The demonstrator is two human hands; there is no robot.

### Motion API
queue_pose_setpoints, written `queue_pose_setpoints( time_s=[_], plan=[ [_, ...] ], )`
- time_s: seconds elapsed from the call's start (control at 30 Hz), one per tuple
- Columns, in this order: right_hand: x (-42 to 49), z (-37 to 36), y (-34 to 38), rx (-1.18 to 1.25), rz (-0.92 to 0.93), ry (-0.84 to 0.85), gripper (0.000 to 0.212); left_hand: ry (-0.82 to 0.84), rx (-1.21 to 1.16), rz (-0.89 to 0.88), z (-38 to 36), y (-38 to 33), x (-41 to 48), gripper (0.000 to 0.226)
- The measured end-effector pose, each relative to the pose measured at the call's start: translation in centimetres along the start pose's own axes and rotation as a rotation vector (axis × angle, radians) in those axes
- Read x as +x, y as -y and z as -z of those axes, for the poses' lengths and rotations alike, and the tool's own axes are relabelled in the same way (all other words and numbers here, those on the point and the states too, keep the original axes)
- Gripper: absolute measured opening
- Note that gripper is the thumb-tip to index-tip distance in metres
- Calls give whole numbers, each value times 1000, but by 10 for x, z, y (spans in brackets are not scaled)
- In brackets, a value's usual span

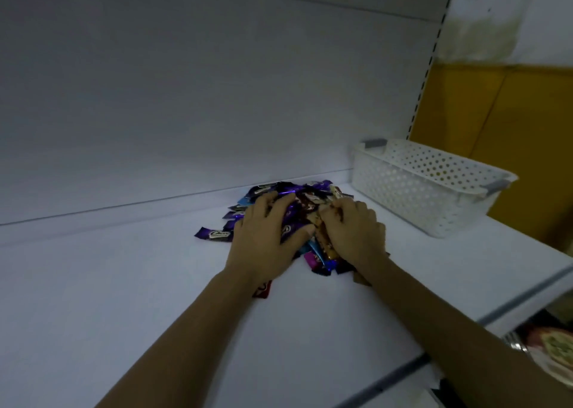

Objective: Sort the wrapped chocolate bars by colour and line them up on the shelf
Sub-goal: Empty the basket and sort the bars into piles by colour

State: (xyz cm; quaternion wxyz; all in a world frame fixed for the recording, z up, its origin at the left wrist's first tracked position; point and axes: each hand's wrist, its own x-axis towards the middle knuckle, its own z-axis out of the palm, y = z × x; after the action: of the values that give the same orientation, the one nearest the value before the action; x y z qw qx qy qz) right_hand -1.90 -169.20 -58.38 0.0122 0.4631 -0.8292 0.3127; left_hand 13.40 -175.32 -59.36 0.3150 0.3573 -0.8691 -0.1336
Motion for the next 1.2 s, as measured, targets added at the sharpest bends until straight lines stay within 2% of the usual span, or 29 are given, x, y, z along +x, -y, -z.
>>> queue_pose_setpoints(
  time_s=[0.1,0.17,0.27,0.43,0.5,0.57,0.63,0.7,0.8,0.9,1.03,1.2],
  plan=[
    [2,1,1,585,-98,-56,26,23,68,-60,-1,-3,-3,106],
    [2,2,-2,793,-133,-124,22,33,123,-146,-2,-4,-2,108],
    [1,1,-3,792,-141,-194,21,98,143,-208,2,-6,5,106],
    [7,-2,-5,700,-135,-215,26,693,258,-80,12,-20,72,119],
    [9,-2,-7,702,-121,-222,29,810,325,-29,9,-30,90,119],
    [10,-2,-8,701,-105,-227,31,840,412,8,3,-35,99,119],
    [10,-3,-10,696,-85,-239,32,806,449,2,1,-38,100,115],
    [10,-4,-11,687,-62,-252,31,736,386,-45,3,-39,94,102],
    [9,-5,-9,672,-34,-273,27,535,340,-172,6,-37,77,75],
    [10,-5,-8,675,-29,-260,25,358,371,-224,5,-35,68,63],
    [9,-6,-11,647,-23,-242,26,200,325,-158,14,-29,75,48],
    [6,-6,-12,532,22,-212,32,-83,-77,80,45,-17,75,37]
  ],
)
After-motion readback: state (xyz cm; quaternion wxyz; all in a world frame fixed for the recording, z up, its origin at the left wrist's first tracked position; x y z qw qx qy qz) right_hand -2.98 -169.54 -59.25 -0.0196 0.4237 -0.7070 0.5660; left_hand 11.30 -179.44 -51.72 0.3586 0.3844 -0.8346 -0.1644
